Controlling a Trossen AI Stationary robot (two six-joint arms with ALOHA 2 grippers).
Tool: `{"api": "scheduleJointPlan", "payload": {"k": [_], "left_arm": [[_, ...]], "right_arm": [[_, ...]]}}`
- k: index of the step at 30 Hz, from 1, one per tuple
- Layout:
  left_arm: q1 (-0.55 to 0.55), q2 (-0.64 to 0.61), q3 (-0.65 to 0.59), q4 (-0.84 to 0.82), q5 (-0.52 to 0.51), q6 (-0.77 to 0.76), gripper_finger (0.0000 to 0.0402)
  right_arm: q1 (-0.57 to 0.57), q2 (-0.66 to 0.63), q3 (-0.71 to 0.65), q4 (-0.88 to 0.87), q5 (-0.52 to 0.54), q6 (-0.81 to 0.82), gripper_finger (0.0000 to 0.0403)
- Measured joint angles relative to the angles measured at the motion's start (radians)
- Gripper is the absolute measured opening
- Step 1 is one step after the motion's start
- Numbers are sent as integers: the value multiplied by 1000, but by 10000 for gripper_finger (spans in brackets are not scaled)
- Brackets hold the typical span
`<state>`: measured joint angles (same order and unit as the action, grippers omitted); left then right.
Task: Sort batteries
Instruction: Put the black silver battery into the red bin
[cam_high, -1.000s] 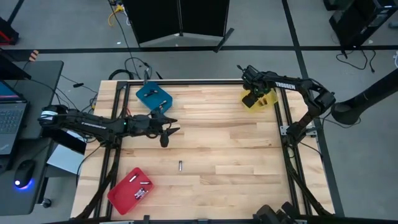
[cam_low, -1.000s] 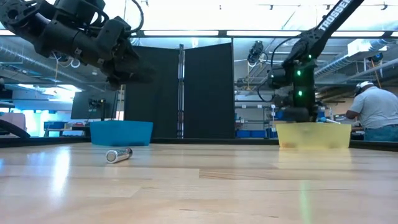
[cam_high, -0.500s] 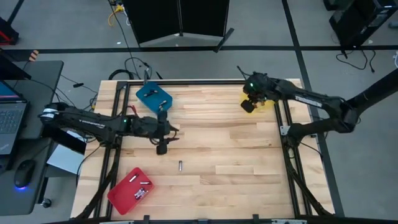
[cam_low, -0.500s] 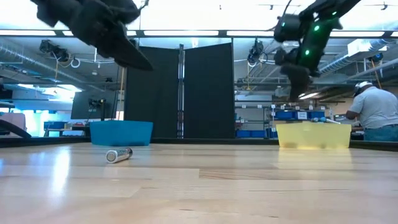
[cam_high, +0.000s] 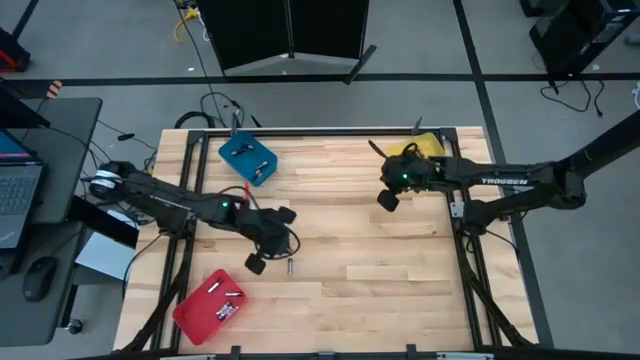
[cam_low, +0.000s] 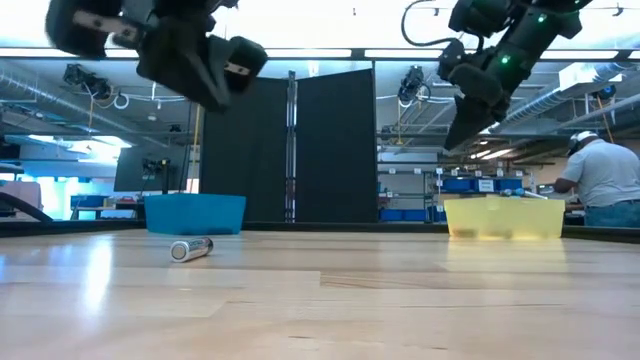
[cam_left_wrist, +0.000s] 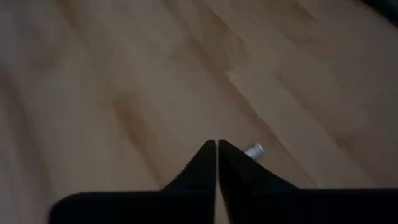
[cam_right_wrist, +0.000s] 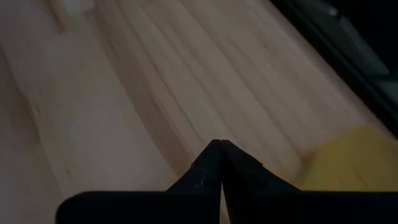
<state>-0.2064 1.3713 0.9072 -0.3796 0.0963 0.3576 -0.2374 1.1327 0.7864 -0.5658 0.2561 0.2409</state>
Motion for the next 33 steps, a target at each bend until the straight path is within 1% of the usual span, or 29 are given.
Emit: {"api": "scheduleJointPlan", "payload": {"k": [2, 5, 8, 13, 18, 23, 28, 33], "left_arm": [[-11, 43, 38, -59, 19, 83, 9], [-28, 107, 95, -155, 32, 183, 10], [-45, 171, 155, -233, 41, 238, 11], [-64, 268, 233, -289, 2, 271, 20], [-64, 363, 293, -365, -7, 314, 55], [-64, 427, 297, -382, -20, 352, 102], [-64, 443, 297, -355, -55, 425, 137], [-64, 444, 297, -312, -61, 472, 152]], "right_arm": [[20, 1, 0, 7, 13, -1, 10], [36, 0, 0, 27, 15, -1, 8], [41, 0, 0, 33, 15, -2, 15], [41, 1, 0, 34, 15, -4, 17], [41, 1, 0, 33, 15, -6, 9], [41, 1, 0, 34, 14, -7, 19], [41, 1, 0, 34, 14, -9, 13], [41, 1, 0, 34, 13, -15, 11]]}}
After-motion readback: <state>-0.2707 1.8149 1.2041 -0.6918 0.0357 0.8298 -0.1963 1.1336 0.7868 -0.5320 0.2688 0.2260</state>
